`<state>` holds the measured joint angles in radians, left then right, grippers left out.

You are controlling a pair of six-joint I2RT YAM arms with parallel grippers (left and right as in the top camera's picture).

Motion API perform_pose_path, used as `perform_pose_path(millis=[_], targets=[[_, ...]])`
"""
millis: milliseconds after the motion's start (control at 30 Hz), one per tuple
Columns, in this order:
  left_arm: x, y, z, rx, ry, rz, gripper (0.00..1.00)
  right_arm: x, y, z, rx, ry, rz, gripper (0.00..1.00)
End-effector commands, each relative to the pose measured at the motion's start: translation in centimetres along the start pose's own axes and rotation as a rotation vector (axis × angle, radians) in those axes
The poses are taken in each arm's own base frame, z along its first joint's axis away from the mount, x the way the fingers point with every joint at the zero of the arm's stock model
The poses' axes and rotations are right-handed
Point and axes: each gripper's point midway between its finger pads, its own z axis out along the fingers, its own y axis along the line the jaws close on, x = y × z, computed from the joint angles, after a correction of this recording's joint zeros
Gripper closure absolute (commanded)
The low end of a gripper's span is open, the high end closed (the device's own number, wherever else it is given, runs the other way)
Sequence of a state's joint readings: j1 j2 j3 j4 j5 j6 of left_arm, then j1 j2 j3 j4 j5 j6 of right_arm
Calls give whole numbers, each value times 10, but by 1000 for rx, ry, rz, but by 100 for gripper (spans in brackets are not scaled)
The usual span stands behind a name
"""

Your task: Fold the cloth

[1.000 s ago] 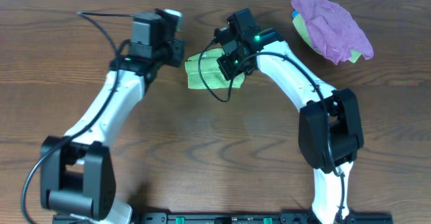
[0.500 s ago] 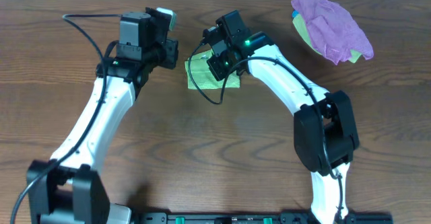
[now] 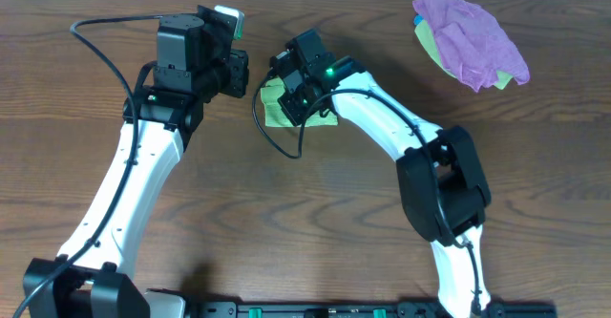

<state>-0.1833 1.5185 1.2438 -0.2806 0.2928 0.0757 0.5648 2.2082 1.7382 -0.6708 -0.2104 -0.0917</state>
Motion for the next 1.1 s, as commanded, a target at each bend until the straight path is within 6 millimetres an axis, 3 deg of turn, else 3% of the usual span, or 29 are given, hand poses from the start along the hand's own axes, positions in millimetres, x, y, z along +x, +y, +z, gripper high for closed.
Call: perform_pose_path(millis=[0, 267, 633, 667, 733, 767, 867, 933, 1067], targets=[[-17, -3, -15, 10, -51, 8, 94, -7, 5, 5, -6, -20, -21, 99], [-19, -9, -18, 39, -58, 11, 94, -21, 3, 9, -2, -75, -20, 99], [-19, -9, -18, 42, -58, 11, 94, -18, 3, 16, -3, -67, -9, 96], [-19, -9, -18, 42, -58, 10, 94, -18, 2, 17, -3, -68, -7, 86], [-19, -9, -18, 42, -58, 10, 94, -19, 2, 19, -3, -74, 7, 47], [-19, -9, -18, 42, -58, 10, 94, -20, 1, 20, -2, -78, 7, 39], [-19, -9, -18, 42, -58, 10, 94, -24, 0, 20, 4, -95, 15, 24], [-19, -9, -18, 43, -58, 10, 94, -28, -3, 20, 19, -110, 13, 22], [-19, -10, -18, 47, -58, 11, 94, -32, -7, 19, 40, -127, 42, 5]])
